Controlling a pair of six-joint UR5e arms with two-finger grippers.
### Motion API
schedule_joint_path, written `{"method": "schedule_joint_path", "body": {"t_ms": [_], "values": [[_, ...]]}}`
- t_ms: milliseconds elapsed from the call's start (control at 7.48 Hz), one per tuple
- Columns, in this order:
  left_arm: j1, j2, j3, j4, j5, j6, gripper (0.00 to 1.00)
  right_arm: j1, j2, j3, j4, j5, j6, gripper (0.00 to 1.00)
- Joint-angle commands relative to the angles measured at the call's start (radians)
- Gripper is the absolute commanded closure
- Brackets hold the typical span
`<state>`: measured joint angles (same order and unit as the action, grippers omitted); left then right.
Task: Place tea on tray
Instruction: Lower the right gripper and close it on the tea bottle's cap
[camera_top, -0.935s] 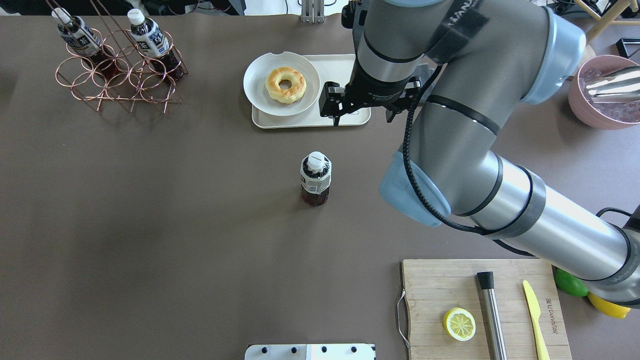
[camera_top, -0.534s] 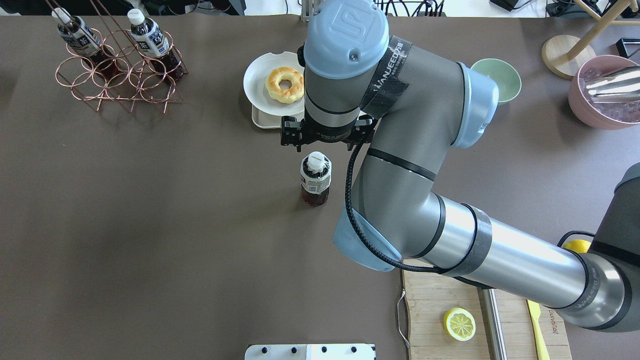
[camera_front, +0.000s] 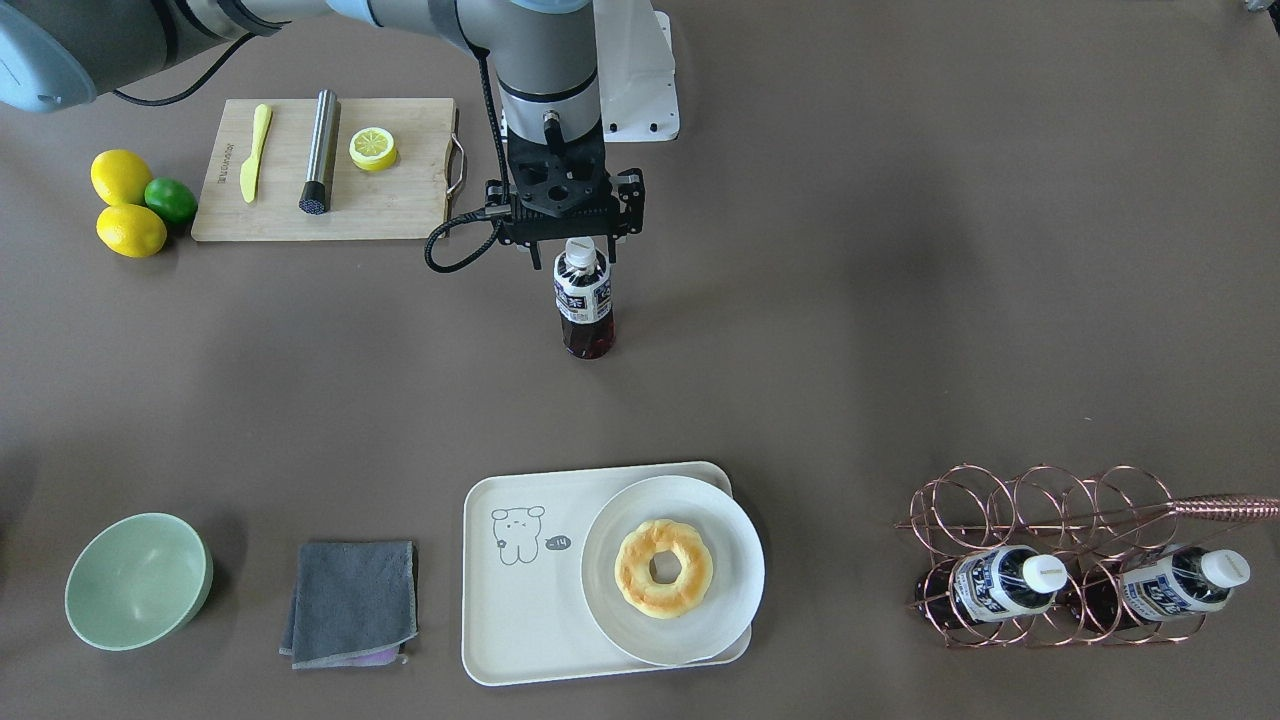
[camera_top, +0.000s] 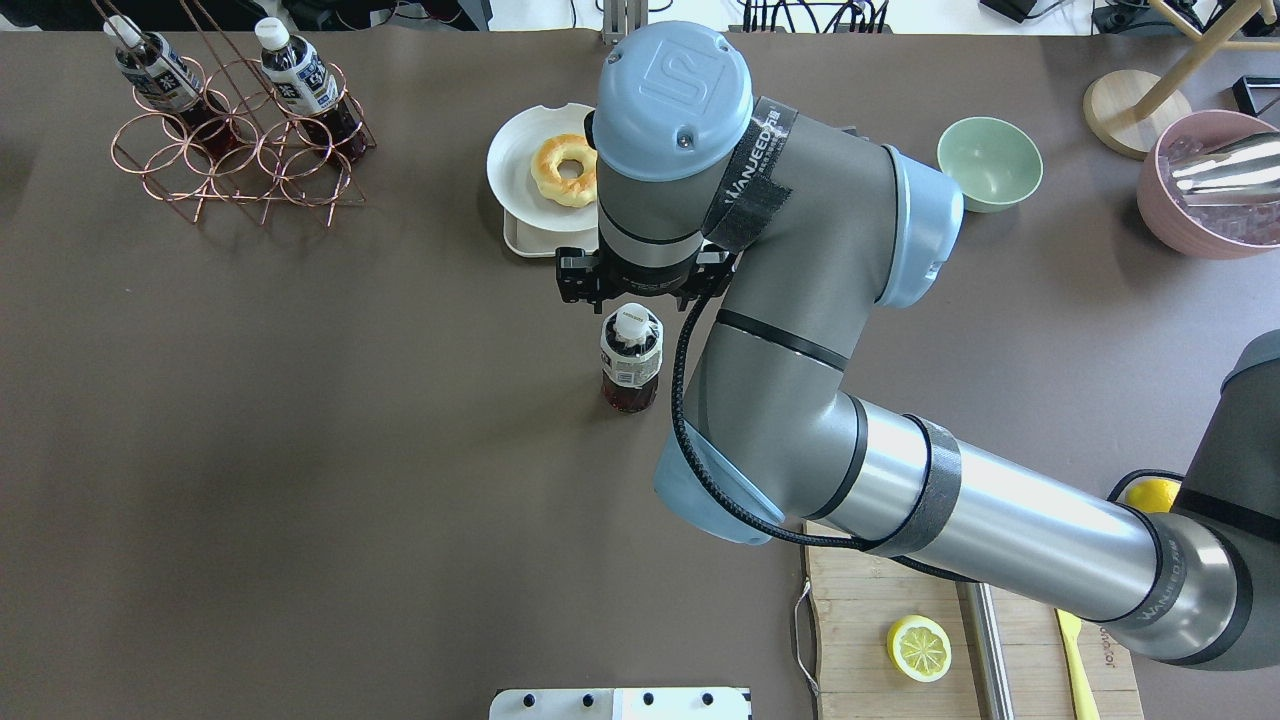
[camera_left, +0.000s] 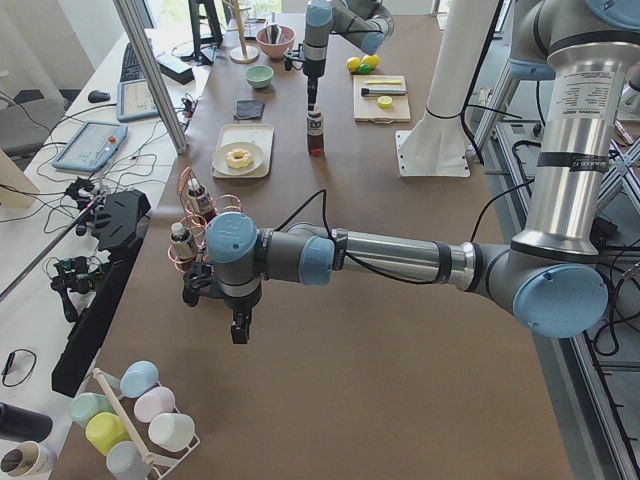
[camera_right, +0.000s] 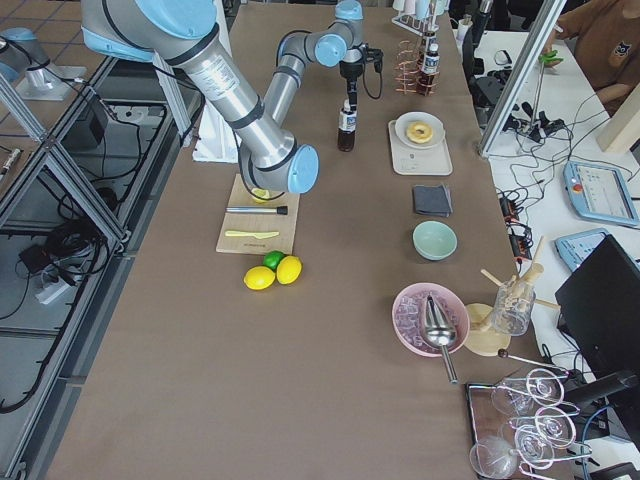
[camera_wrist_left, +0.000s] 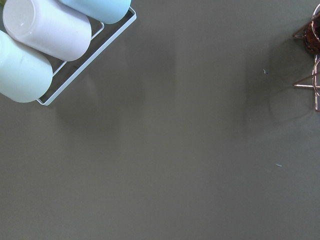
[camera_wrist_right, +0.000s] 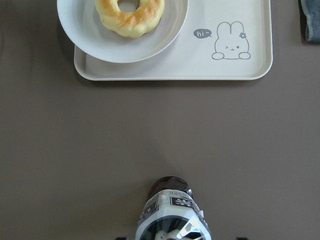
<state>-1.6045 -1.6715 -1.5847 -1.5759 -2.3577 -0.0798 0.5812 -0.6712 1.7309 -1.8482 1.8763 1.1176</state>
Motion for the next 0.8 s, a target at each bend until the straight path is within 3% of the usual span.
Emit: {"method": "schedule_joint_path", "body": {"t_ms": [0, 401, 668], "values": [[0.000, -0.004, 0.003, 0.000, 0.000, 0.000, 0.03, -0.009, 0.001, -0.001, 0.006, 0.001, 0.039, 0.33], [0.000, -0.010, 0.003, 0.005, 0.000, -0.002, 0.03, -0.015, -0.004, 0.001, 0.007, 0.001, 0.039, 0.33], [0.000, -0.013, 0.003, 0.007, 0.000, -0.006, 0.03, -0.018, -0.007, 0.002, 0.006, 0.001, 0.039, 0.46]]}}
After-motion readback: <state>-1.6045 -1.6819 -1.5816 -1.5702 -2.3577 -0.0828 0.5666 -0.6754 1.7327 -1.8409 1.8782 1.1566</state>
